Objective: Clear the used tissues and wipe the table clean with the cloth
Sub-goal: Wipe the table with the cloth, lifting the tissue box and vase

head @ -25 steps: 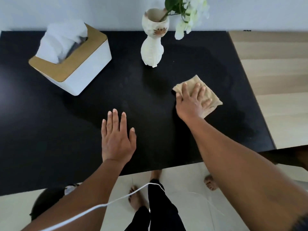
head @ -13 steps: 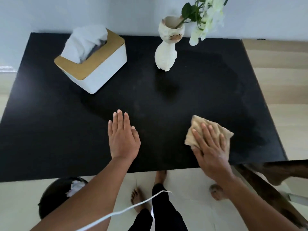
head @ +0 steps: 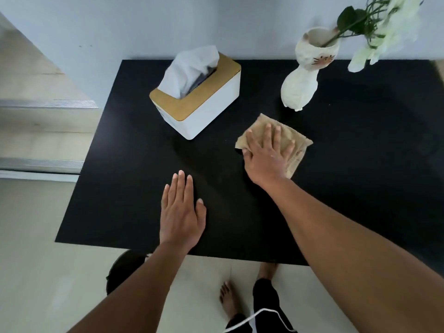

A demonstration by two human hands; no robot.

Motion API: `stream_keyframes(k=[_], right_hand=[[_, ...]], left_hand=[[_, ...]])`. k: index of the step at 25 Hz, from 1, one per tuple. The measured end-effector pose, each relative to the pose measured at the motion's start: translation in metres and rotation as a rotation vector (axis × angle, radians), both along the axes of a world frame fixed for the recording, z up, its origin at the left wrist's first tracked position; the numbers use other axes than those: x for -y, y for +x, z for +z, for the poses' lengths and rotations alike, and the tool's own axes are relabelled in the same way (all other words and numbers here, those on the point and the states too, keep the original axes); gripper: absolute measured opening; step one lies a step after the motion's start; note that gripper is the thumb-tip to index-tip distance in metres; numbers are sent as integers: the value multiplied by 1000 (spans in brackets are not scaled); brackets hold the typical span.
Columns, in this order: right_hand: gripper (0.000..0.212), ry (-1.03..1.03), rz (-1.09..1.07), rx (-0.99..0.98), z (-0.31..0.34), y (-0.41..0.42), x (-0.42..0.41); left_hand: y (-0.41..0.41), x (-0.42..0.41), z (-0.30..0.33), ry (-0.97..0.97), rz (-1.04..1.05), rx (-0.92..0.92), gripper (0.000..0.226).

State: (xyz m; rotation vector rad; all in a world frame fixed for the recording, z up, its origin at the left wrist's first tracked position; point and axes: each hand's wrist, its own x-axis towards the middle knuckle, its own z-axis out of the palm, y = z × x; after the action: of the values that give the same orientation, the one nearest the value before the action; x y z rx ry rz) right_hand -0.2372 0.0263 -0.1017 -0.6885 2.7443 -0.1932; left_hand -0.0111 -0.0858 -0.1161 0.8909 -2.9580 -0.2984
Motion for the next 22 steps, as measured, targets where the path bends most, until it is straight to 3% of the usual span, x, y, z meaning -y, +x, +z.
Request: stream_keyframes(k=[4,8,11,13,17,18,22], right_hand=[[59,-25,348,-27,1,27,19],[61,-96,535,-70,5,113,-100],[61,-64,432,-54,6,110,-193],[61,-6,229,-81,7,80,-231],[62,9,-422,25,11,38,-192],[63,-3,-488,72,15,42,-171],[65,-30,-113,20,9,94,-147]], left_hand=[[0,2,1,14,23,-19,65],[-1,-1,4,42,20,-58,66],[2,0,4,55,21,-43,66],[2,0,6,76,23,-39,66],[1,-1,4,80,6,-16,68],[1,-2,4,78,-3,0,67],[-21,-21,19,101,96,29,62]])
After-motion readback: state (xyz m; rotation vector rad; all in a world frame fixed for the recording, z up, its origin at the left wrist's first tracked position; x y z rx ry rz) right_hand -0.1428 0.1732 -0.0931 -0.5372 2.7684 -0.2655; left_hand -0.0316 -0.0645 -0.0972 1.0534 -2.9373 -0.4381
